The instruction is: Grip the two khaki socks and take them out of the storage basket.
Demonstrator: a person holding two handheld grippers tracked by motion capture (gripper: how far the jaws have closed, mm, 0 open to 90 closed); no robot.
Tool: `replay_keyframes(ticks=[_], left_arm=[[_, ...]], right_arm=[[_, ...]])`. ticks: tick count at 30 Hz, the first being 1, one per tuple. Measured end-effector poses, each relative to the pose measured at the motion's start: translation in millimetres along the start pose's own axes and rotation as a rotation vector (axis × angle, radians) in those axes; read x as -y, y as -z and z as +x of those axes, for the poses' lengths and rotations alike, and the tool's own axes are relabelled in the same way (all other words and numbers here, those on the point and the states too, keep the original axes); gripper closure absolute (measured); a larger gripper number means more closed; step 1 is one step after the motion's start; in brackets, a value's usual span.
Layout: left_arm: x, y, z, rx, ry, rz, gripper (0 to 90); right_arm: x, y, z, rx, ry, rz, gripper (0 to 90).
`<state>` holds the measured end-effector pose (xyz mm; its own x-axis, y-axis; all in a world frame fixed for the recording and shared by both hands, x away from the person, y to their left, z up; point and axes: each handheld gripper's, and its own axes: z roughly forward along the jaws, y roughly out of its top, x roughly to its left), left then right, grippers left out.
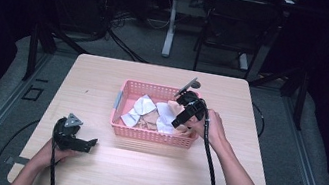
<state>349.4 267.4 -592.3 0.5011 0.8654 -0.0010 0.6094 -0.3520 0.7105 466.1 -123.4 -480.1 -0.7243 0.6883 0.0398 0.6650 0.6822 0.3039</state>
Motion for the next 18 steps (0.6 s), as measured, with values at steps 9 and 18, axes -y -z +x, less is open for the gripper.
replay_keyframes(ticks=[9, 18], left_arm=[[0.0, 0.0, 0.0, 0.0, 0.0, 0.0, 0.0], [0.0, 0.0, 0.0, 0.0, 0.0, 0.0, 0.0]], right_arm=[[-1.2, -16.0, 2.1, 0.054, -0.02, 0.082, 31.8], [2.9, -28.9, 3.0, 0.062, -0.041, 0.133, 67.8]])
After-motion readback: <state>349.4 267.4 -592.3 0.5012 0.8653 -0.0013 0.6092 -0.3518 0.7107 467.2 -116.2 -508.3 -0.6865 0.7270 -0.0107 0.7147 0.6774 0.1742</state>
